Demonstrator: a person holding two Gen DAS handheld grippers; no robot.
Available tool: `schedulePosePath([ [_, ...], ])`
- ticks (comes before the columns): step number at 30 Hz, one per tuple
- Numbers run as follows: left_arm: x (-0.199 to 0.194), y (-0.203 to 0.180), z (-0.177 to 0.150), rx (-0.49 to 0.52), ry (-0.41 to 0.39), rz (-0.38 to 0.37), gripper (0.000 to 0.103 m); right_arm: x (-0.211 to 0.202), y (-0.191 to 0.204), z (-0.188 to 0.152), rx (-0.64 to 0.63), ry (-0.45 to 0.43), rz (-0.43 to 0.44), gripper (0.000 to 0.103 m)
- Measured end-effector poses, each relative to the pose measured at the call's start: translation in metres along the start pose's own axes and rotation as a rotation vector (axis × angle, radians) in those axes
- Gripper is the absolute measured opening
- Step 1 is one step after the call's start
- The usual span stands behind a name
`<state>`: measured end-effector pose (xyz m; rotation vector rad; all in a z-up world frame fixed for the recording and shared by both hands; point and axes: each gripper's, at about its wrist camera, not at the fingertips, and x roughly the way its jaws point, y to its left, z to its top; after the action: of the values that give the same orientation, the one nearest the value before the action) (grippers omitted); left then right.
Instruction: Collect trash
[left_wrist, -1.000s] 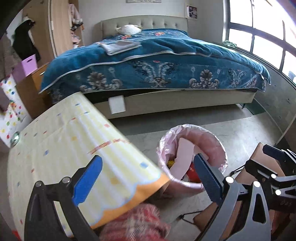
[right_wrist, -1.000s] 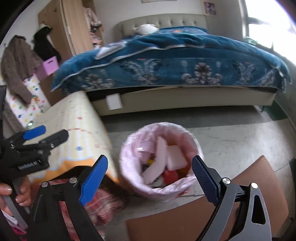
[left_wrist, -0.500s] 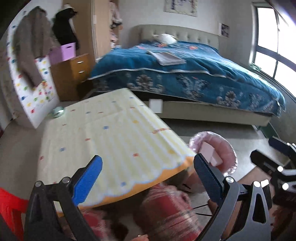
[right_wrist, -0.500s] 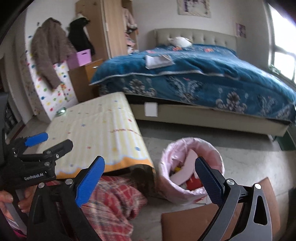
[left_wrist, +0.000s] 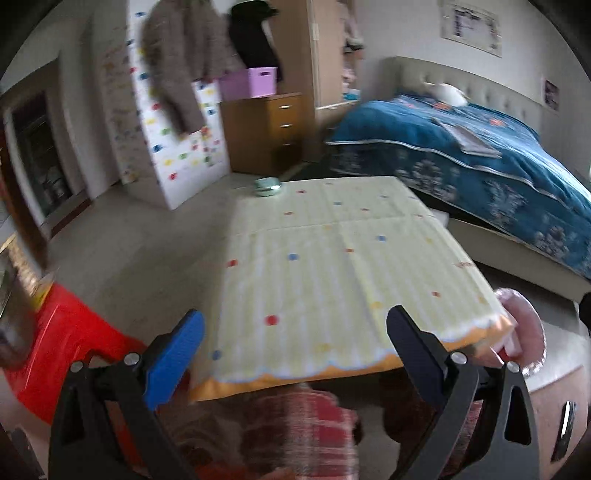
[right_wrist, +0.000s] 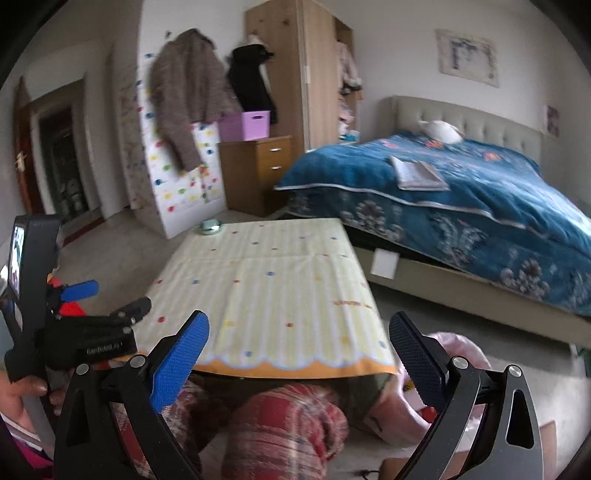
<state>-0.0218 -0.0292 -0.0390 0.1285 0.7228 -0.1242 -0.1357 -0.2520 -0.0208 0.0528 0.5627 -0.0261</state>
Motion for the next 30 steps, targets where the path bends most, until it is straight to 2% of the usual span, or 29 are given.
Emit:
schedulePosePath([
  [3, -0.001, 0.017, -0.001, -0.034, -0.008, 0.042, 0.096, 0.003, 0.018, 0.009, -0.015, 0.006, 0.005, 0.097],
  [9, -0.001, 0.035, 0.0, -0.075, -0.013, 0.067, 0.096, 0.016, 0.044, 0.022, -0.037, 0.023, 0.035, 0.097],
  [30, 0.01, 0.036, 0.002, -0.081, 0.001, 0.075, 0.096, 0.033, 0.032, 0.018, -0.046, 0.052, 0.028, 0.097],
])
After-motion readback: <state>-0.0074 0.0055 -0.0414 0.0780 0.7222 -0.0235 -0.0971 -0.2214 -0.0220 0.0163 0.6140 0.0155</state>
